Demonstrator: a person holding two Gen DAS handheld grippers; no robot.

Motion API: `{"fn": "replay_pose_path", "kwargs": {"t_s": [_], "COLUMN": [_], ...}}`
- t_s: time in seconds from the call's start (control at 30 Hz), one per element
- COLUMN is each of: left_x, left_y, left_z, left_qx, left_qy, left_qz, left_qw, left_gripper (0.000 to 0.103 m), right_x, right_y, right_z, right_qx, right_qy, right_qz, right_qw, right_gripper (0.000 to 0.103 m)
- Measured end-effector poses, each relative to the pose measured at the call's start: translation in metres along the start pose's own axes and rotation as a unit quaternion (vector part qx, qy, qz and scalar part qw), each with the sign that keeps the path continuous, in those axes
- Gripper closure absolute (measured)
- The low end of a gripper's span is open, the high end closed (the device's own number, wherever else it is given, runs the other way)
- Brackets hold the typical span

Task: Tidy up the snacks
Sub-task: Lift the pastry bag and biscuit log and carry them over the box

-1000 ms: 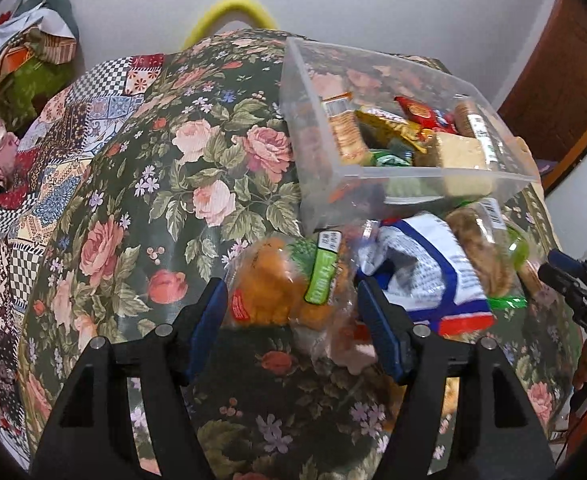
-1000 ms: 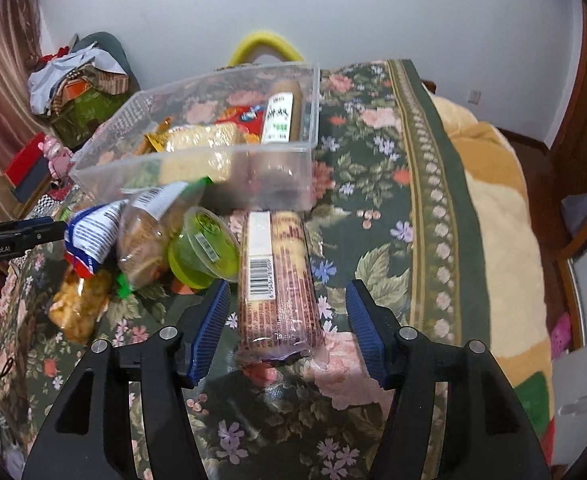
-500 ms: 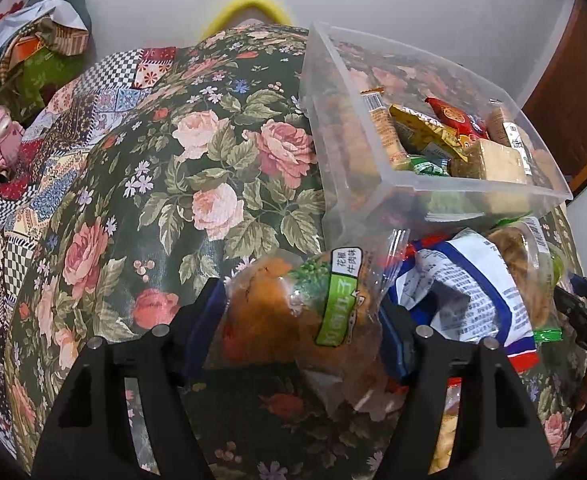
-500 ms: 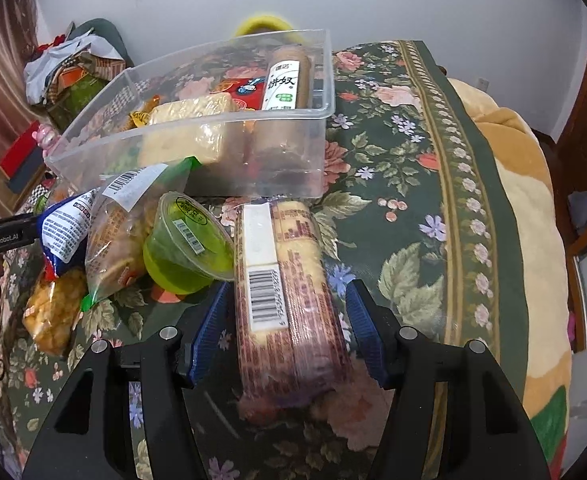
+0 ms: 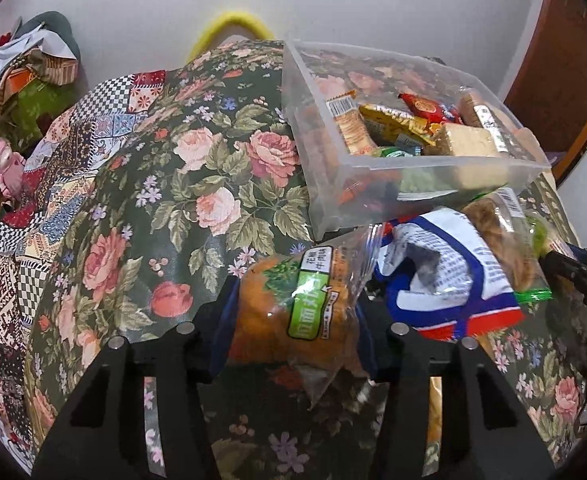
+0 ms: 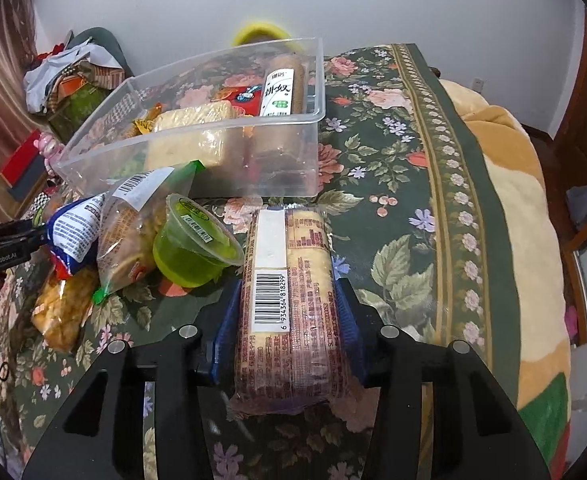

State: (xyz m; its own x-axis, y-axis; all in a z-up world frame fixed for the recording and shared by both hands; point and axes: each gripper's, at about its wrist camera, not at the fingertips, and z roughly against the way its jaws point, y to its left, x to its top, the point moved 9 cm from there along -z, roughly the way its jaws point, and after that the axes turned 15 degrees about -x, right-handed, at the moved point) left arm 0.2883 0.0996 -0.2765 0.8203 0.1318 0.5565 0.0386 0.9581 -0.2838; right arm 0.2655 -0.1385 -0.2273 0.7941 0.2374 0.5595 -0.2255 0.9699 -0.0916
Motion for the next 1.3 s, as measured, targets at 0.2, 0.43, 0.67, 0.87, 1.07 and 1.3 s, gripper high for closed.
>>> {"fn": "replay_pose_path", "kwargs": {"t_s": [0.2, 0.43, 0.67, 0.87, 1.07, 1.3], "left_x": [0.007, 0.028, 0.056, 0.082, 0.103, 0.118], "left_y": [-0.004, -0.019, -0.041, -0.063, -0.079, -0.080], "left_z": [0.027, 0.059, 0.076, 0.080, 0.069, 0.041], "left_qx": [0.004, -0.003, -0.026, -0.042, -0.050, -0.051], "left_qy": [-0.031, -0.067, -0.097, -0.117, -0.124, -0.115], "left_qz": [-0.003, -0.018, -0.030, -0.046, -0.057, -0.056], "left_qw": [0.9995, 0.9976, 0.9945, 0.9912, 0.9894, 0.9905], "left_gripper": [0.056, 0.056, 0.056, 0.056, 0.055, 0.055], "right_x": [0.007, 0.029, 0.059, 0.084, 0.110, 0.133], "right_y": [-0.006, -0.001, 0.012, 0.025, 0.043, 0.071], "right_z": [0.020, 0.048, 0.067, 0.078, 0.074, 0.054], "right_qx": [0.001, 0.006, 0.012, 0.020, 0.026, 0.040], "right_qy": [-0.020, -0.056, -0.097, -0.126, -0.139, -0.133], "right_qz": [-0.012, -0.013, -0.006, -0.003, 0.001, 0.002], "right_qw": [1.000, 0.998, 0.995, 0.992, 0.990, 0.990], "right_gripper": [0.060, 0.060, 0.060, 0.060, 0.060, 0.060]}}
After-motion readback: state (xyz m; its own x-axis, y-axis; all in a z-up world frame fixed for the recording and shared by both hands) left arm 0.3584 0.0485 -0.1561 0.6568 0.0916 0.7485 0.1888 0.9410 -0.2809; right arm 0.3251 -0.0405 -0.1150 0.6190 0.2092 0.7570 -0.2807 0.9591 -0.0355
